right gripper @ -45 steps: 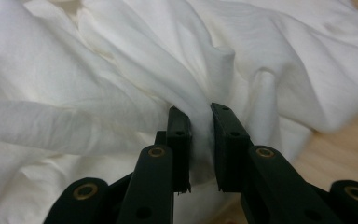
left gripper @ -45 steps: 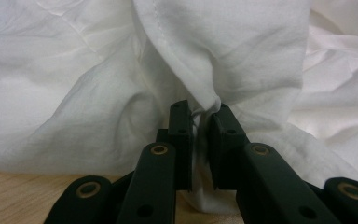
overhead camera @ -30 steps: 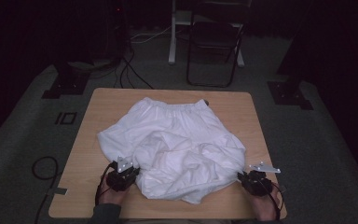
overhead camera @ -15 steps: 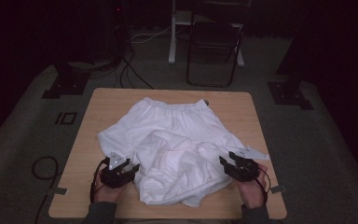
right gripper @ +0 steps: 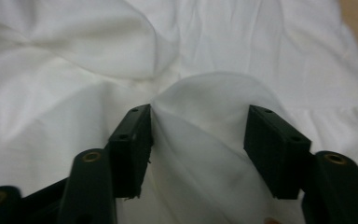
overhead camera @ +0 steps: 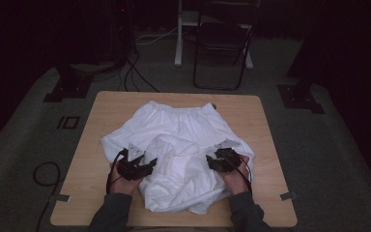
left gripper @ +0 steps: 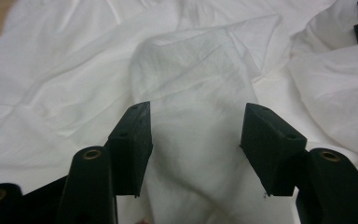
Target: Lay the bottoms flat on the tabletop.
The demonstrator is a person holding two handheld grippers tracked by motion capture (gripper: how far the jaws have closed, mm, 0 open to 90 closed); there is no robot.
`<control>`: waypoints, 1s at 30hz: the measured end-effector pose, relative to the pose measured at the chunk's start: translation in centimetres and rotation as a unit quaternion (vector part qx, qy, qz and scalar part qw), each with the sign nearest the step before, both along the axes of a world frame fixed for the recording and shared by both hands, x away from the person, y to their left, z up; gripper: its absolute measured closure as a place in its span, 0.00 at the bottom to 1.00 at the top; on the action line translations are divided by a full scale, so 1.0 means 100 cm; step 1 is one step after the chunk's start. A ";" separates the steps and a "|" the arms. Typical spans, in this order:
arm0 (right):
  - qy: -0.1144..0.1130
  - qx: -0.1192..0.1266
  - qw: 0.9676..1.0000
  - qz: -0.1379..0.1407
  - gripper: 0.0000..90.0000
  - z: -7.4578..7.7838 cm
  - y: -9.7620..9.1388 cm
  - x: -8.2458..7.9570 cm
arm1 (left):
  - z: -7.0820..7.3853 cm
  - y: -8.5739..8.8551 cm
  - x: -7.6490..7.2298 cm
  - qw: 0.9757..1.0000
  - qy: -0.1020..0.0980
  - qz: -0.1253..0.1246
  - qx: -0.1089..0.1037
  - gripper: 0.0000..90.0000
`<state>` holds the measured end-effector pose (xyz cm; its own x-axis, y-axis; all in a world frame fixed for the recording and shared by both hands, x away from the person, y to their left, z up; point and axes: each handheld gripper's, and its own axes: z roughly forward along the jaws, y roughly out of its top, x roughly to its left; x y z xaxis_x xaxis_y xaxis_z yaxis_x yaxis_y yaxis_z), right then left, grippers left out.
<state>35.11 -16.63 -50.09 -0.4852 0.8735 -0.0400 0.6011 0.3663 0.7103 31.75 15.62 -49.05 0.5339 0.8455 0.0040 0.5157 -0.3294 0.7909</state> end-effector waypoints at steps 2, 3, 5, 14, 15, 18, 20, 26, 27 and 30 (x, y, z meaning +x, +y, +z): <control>0.012 -0.011 1.000 -0.003 0.45 -0.009 0.001 0.004 | -0.007 -0.005 0.006 1.000 0.011 -0.001 0.006 0.48; 0.017 -0.016 1.000 -0.006 0.47 -0.012 0.001 0.005 | -0.011 -0.007 0.008 1.000 0.016 -0.003 0.010 0.48; 0.028 -0.030 0.999 -0.015 0.54 -0.019 -0.001 0.004 | -0.019 -0.010 0.011 0.999 0.028 -0.005 0.020 0.51; 0.039 -0.015 0.997 -0.059 0.71 -0.030 -0.037 -0.023 | -0.041 -0.010 0.007 0.998 0.049 -0.006 0.042 0.75; 0.038 -0.015 0.997 -0.064 0.72 -0.030 -0.040 -0.027 | -0.043 -0.010 0.006 0.998 0.047 -0.006 0.042 0.75; 0.035 -0.020 0.996 -0.076 0.73 -0.032 -0.052 -0.040 | -0.044 -0.008 0.004 0.998 0.044 -0.004 0.038 0.76; 0.034 -0.018 0.996 -0.086 0.74 -0.032 -0.060 -0.049 | -0.045 -0.008 0.003 0.998 0.042 -0.004 0.038 0.76; 0.038 -0.018 0.991 -0.126 0.76 -0.032 -0.090 -0.075 | -0.047 -0.004 -0.001 0.999 0.036 -0.003 0.034 0.78; 0.040 -0.019 0.990 -0.134 0.76 -0.032 -0.094 -0.079 | -0.047 -0.004 -0.002 0.999 0.036 -0.002 0.032 0.79; 0.044 -0.013 0.988 -0.149 0.76 -0.032 -0.107 -0.090 | -0.047 -0.002 -0.003 0.999 0.035 -0.002 0.031 0.79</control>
